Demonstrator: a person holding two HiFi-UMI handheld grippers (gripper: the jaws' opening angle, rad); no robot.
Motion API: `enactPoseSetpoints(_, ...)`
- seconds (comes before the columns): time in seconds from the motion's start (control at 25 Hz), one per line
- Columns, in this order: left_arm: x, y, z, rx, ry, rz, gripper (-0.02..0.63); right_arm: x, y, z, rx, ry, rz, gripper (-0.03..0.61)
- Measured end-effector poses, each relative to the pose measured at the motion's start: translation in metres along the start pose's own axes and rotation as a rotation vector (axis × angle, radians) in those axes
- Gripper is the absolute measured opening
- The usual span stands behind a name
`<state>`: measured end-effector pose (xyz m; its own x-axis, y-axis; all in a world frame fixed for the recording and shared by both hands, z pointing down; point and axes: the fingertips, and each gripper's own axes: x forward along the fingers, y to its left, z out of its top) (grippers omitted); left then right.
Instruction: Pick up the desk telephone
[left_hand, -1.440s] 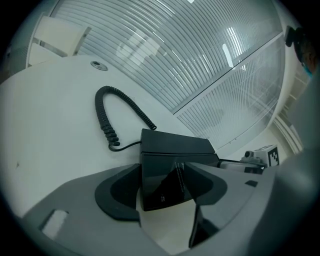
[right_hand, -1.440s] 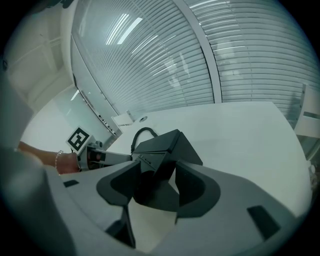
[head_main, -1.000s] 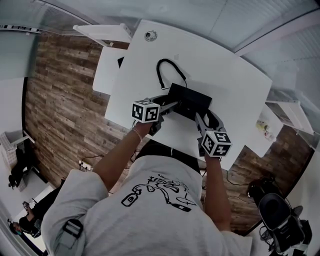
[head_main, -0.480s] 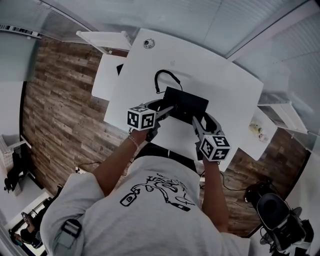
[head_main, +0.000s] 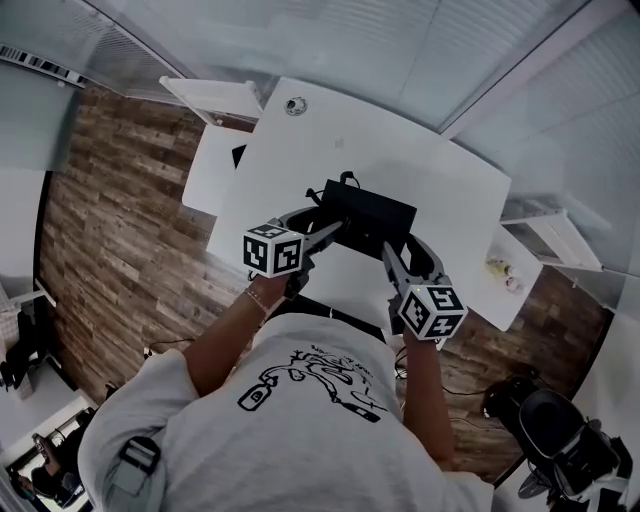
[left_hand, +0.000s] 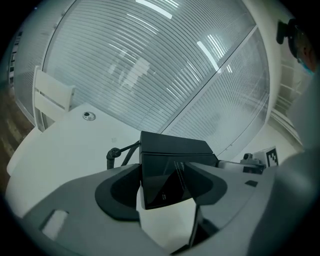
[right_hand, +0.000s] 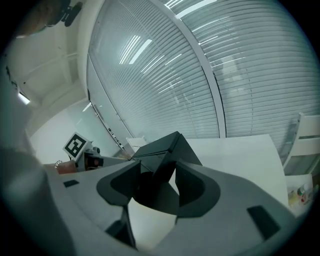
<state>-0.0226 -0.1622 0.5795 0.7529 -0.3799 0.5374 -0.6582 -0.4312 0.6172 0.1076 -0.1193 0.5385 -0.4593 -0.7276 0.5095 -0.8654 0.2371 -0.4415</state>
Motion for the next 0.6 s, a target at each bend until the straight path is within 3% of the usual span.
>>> enactPoseSetpoints(0.6,-0.041,-0.067,0.039,-0.003,-0.059,-0.041,0.273,-0.063,0.033,0.062,-0.032,-0.095,-0.022,0.209)
